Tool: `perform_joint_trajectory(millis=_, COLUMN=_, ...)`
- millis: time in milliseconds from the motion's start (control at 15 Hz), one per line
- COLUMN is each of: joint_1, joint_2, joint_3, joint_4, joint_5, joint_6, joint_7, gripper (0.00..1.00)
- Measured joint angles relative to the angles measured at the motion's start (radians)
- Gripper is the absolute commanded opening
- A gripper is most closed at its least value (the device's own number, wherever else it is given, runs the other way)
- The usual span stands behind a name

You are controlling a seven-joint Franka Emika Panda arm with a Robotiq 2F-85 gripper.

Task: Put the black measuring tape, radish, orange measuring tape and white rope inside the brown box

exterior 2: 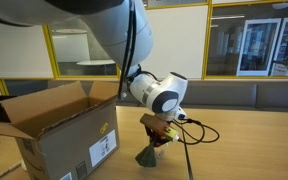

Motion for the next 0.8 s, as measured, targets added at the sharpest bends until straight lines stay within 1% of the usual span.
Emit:
perform_joint_trajectory(millis=200, joint_1=-0.023, joint_2=-0.112, joint_3=-0.008, joint_4=-0.067, joint_5=0.020, joint_6=0.001, joint_7=0.000, gripper=0.15)
perform_joint_trajectory(millis=400, joint_1=-0.014, joint_2=-0.253, joint_3=-0.014, joint_4=-0.140, joint_5=0.027, joint_6=0.002, joint_7=0.002, gripper=0.15)
perform_joint_trajectory(millis=533, joint_1=0.013, joint_2=-0.352, joint_3=-0.018, joint_4=-0.189, joint_5=0.027, joint_6=0.002, joint_7=0.014, gripper=0.15)
perform_joint_trajectory(millis=800, joint_1=0.101, joint_2=-0.537, joint_3=-0.030, joint_4=-0.261, joint_5=0.017, joint_6=0.003, joint_7=0.077, gripper=0.15)
